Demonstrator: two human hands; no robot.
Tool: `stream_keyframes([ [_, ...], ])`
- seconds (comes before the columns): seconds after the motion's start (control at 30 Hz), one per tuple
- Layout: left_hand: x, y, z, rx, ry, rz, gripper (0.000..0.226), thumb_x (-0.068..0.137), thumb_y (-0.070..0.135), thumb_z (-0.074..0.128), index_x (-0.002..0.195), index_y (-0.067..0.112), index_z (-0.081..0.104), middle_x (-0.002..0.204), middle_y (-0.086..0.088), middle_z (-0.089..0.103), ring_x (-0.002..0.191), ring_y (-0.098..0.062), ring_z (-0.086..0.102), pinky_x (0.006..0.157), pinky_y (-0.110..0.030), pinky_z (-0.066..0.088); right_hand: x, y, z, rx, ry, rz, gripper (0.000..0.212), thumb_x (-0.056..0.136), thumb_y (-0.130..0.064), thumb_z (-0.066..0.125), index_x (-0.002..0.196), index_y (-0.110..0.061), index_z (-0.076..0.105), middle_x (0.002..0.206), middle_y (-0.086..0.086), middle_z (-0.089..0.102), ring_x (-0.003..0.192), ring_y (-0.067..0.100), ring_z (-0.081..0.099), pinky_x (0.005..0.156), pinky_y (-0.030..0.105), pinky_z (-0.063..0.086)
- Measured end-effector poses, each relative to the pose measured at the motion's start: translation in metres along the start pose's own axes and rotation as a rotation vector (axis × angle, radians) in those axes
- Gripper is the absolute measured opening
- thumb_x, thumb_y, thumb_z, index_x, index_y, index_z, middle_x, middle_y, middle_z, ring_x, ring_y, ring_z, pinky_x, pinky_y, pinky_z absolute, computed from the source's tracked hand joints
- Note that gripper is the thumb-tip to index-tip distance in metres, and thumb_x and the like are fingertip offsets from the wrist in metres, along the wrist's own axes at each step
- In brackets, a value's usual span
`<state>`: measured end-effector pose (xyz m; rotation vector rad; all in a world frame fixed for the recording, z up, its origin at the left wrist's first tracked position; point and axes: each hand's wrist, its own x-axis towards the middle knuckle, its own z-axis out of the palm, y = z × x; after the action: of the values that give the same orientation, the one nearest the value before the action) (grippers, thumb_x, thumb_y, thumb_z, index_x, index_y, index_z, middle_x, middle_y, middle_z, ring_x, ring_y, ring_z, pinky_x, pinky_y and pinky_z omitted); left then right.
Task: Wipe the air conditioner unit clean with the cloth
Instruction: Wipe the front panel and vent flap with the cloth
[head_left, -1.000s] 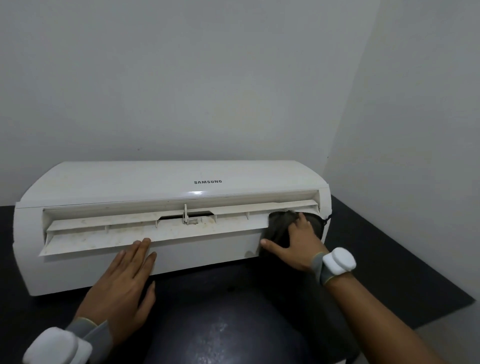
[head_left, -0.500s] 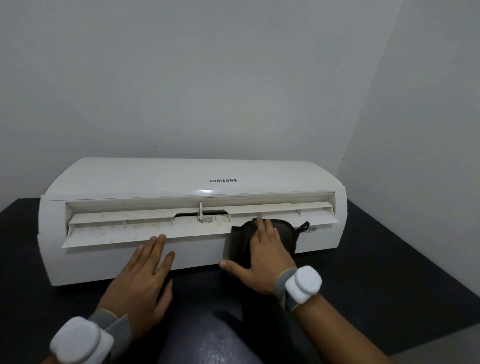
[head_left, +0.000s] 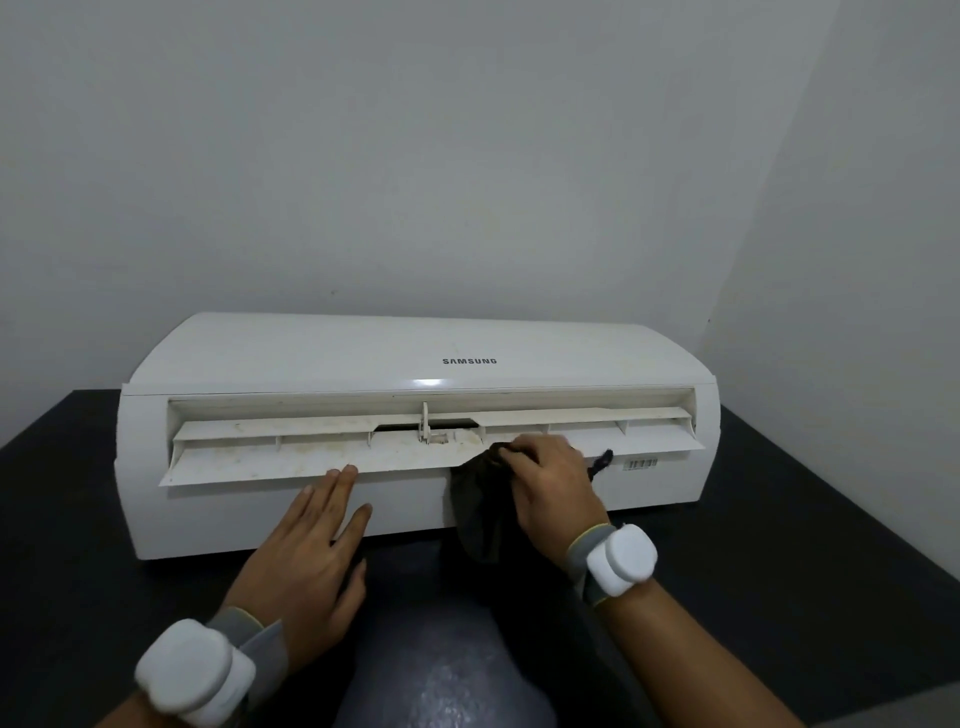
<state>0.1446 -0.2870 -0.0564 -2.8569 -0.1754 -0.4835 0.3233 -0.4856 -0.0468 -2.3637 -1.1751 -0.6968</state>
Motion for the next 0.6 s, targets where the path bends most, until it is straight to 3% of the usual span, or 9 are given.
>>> stream_keyframes([
  [0.07, 0.0, 0.0, 0.0, 0.005, -0.005, -0.007, 0.057, 0.076, 0.038, 0.035, 0.111, 0.007, 0.068, 0.129, -0.024, 0.055, 0.119, -0.036, 0.054, 0.105, -0.039, 0.033, 0.001, 0.005, -0.001, 0.02, 0.07, 0.044, 0.029, 0.074, 0.001, 0.072, 0.1, -0.011, 0.073, 0.085, 0.013, 0.057, 0.079, 0.035, 0.055, 0.063, 0.039, 0.046],
  [0.17, 0.001, 0.0, 0.001, -0.015, -0.005, -0.007, 0.057, 0.076, 0.037, 0.035, 0.111, 0.006, 0.068, 0.128, -0.025, 0.055, 0.118, -0.037, 0.054, 0.1, -0.045, 0.041, -0.002, 0.007, 0.003, 0.214, 0.045, 0.14, 0.027, 0.086, -0.006, 0.064, 0.109, -0.017, 0.072, 0.081, 0.003, 0.052, 0.077, 0.027, 0.056, 0.065, 0.029, 0.045],
  [0.23, 0.001, 0.0, 0.002, -0.005, -0.007, -0.003, 0.057, 0.076, 0.036, 0.036, 0.112, 0.005, 0.067, 0.129, -0.026, 0.054, 0.119, -0.038, 0.053, 0.094, -0.052, 0.042, -0.004, 0.007, 0.004, 0.293, 0.094, 0.2, 0.025, 0.086, -0.008, 0.064, 0.108, -0.02, 0.072, 0.078, -0.001, 0.055, 0.072, 0.021, 0.058, 0.066, 0.016, 0.038],
  [0.33, 0.001, -0.002, 0.005, -0.005, -0.006, 0.006, 0.057, 0.077, 0.036, 0.036, 0.113, 0.005, 0.066, 0.13, -0.026, 0.052, 0.12, -0.038, 0.052, 0.094, -0.053, 0.042, -0.003, 0.006, 0.004, 0.335, 0.228, 0.246, 0.022, 0.083, -0.005, 0.065, 0.1, -0.016, 0.073, 0.072, 0.003, 0.063, 0.066, 0.019, 0.059, 0.062, 0.011, 0.035],
  [0.5, 0.001, -0.002, 0.006, -0.009, 0.002, 0.013, 0.056, 0.077, 0.037, 0.036, 0.113, 0.006, 0.067, 0.131, -0.026, 0.052, 0.12, -0.038, 0.052, 0.093, -0.054, 0.042, -0.001, 0.002, 0.005, 0.304, 0.319, 0.241, 0.022, 0.083, -0.007, 0.063, 0.103, -0.01, 0.074, 0.093, 0.008, 0.069, 0.085, 0.024, 0.065, 0.079, 0.017, 0.043],
  [0.6, 0.001, -0.002, 0.006, -0.009, 0.005, 0.016, 0.056, 0.077, 0.037, 0.036, 0.113, 0.006, 0.067, 0.131, -0.026, 0.052, 0.121, -0.038, 0.052, 0.093, -0.054, 0.041, 0.001, -0.005, 0.012, 0.199, 0.142, 0.177, 0.027, 0.088, -0.008, 0.064, 0.114, -0.002, 0.067, 0.12, 0.019, 0.062, 0.108, 0.036, 0.06, 0.098, 0.032, 0.044],
])
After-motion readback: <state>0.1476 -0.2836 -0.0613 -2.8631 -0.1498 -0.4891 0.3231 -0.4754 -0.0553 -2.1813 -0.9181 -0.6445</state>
